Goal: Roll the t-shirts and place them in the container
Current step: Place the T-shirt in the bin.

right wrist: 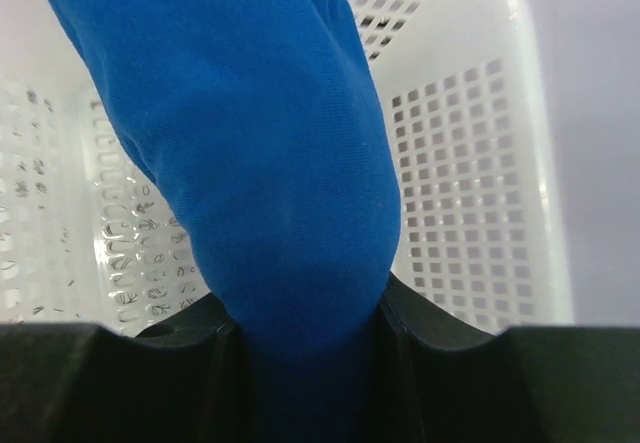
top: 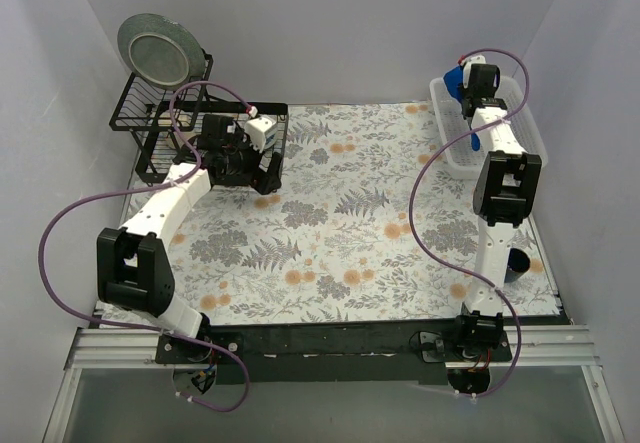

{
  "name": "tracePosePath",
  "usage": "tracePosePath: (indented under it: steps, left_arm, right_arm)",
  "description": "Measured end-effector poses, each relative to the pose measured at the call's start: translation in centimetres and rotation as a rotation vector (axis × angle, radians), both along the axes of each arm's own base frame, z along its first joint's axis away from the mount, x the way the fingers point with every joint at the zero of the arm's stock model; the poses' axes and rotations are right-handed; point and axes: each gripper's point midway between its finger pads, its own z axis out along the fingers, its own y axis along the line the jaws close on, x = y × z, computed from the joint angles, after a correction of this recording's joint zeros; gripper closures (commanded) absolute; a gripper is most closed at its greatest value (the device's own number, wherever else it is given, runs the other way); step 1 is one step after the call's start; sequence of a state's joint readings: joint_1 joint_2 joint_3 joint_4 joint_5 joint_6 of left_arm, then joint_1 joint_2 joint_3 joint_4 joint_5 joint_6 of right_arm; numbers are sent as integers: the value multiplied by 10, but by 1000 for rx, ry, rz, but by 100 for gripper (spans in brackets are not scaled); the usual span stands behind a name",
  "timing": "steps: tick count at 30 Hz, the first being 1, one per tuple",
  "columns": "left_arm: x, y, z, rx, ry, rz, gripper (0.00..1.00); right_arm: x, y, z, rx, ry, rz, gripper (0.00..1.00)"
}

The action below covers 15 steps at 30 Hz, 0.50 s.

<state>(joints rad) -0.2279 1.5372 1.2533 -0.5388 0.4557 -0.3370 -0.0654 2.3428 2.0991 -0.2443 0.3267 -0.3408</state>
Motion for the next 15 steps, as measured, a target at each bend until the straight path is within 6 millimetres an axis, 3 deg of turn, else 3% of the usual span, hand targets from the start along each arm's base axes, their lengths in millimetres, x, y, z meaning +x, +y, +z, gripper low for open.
tracePosePath:
  steps: [4, 9, 15]
  left_arm:
    - [1, 1, -7, 6, 18, 5, 2]
    - [3, 1, -15, 9, 39, 7, 2]
    - [3, 1, -17, 10, 43, 9, 2]
  right_arm:
    - [0, -1, -25, -3, 41, -8, 99]
    - [-3, 1, -31, 8, 55, -13, 99]
    - [-17, 10, -57, 58, 123, -25, 99]
